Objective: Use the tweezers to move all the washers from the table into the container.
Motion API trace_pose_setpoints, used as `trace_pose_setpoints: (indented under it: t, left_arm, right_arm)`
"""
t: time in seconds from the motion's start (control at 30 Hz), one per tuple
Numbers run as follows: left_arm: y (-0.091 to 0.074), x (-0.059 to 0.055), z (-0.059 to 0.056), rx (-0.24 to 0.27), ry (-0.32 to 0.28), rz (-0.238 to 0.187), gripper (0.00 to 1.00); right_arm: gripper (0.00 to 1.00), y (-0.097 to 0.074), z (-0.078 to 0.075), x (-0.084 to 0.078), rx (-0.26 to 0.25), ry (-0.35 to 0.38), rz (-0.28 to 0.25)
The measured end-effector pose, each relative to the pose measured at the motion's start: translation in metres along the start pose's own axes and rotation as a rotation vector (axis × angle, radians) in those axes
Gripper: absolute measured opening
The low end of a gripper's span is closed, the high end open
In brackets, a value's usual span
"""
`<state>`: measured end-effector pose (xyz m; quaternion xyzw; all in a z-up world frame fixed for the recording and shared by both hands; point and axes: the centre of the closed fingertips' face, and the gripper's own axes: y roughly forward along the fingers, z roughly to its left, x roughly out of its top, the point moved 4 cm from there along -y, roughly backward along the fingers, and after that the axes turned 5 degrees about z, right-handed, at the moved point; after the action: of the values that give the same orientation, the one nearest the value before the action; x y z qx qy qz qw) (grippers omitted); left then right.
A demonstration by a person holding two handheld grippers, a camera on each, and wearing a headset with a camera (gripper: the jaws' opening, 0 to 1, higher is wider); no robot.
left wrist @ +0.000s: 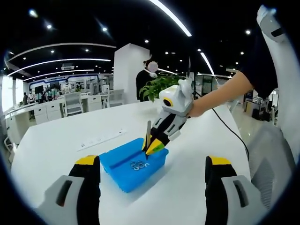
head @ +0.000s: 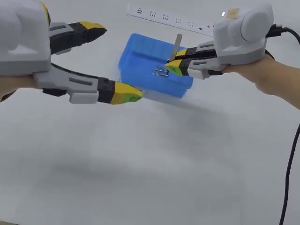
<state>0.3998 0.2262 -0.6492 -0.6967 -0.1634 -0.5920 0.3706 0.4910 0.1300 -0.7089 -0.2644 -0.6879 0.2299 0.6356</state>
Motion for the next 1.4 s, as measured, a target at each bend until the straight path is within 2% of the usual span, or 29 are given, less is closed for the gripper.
trace_pose_setpoints:
  t: [0.07, 0.13, 0.17, 0.23, 0.3, 0.37, 0.47, 0.5, 0.53, 0.6, 0.63, 0.73, 0.87, 0.9, 1.2, 1.33, 1.4]
  left_arm:
    - [0.013, -0.005, 0.008, 0.002, -0.025, 0.024, 0.89]
    - [0.021, -0.005, 0.013, 0.014, 0.013, 0.032, 0.84]
    - [0.025, -0.003, 0.013, 0.014, 0.012, 0.026, 0.84]
    - [0.033, 0.007, 0.017, 0.028, -0.001, -0.014, 0.85]
    - [0.041, 0.016, 0.019, 0.023, 0.011, -0.022, 0.81]
    - [0.049, 0.021, 0.019, 0.005, 0.036, -0.017, 0.74]
    - [0.062, 0.027, 0.014, -0.068, 0.048, -0.011, 0.64]
    - [0.065, 0.027, 0.013, -0.08, 0.056, -0.001, 0.62]
    - [0.068, 0.026, 0.011, -0.095, 0.095, 0.028, 0.59]
    - [0.073, 0.027, 0.009, -0.121, 0.136, 0.055, 0.53]
    - [0.075, 0.028, 0.014, -0.12, 0.133, 0.052, 0.5]
    - [0.077, 0.03, 0.011, -0.152, 0.158, 0.055, 0.39]
    - [0.079, 0.028, 0.011, -0.199, 0.21, 0.075, 0.23]
    - [0.079, 0.027, 0.009, -0.22, 0.222, 0.076, 0.22]
    - [0.076, 0.022, 0.009, -0.238, 0.266, 0.094, 0.15]
    - [0.075, 0.023, 0.007, -0.248, 0.269, 0.084, 0.14]
    - [0.074, 0.021, 0.007, -0.261, 0.291, 0.096, 0.1]
  right_arm:
    - [0.08, 0.001, 0.001, 0.003, 0.004, -0.001, -0.005]
    - [0.08, 0.001, 0.003, 0.005, 0.009, 0.002, -0.007]
    - [0.08, 0.001, 0.005, 0.006, 0.011, -0.01, -0.005]
    - [0.08, 0.001, 0.009, 0.007, 0.018, -0.023, -0.004]
    - [0.08, 0.001, 0.011, 0.008, 0.021, -0.043, 0.001]
    - [0.08, 0.002, 0.014, 0.008, 0.025, -0.051, 0.011]
    - [0.08, 0.002, 0.015, 0.008, 0.028, -0.072, 0.018]
    - [0.08, 0.001, 0.016, 0.008, 0.029, -0.076, 0.019]
    - [0.08, 0.001, 0.015, 0.008, 0.029, -0.082, 0.02]
    - [0.08, 0.001, 0.015, 0.008, 0.032, -0.081, 0.02]
    - [0.08, 0.0, 0.016, 0.008, 0.035, -0.081, 0.021]
    - [0.08, 0.0, 0.015, 0.006, 0.036, -0.093, 0.028]
    - [0.08, 0.001, 0.011, 0.004, 0.038, -0.092, 0.03]
    - [0.08, 0.002, 0.01, 0.004, 0.039, -0.092, 0.03]
    - [0.08, 0.004, 0.009, 0.002, 0.047, -0.094, 0.031]
    - [0.08, 0.006, 0.012, 0.001, 0.063, -0.121, 0.043]
    - [0.08, 0.006, 0.013, 0.001, 0.068, -0.129, 0.046]
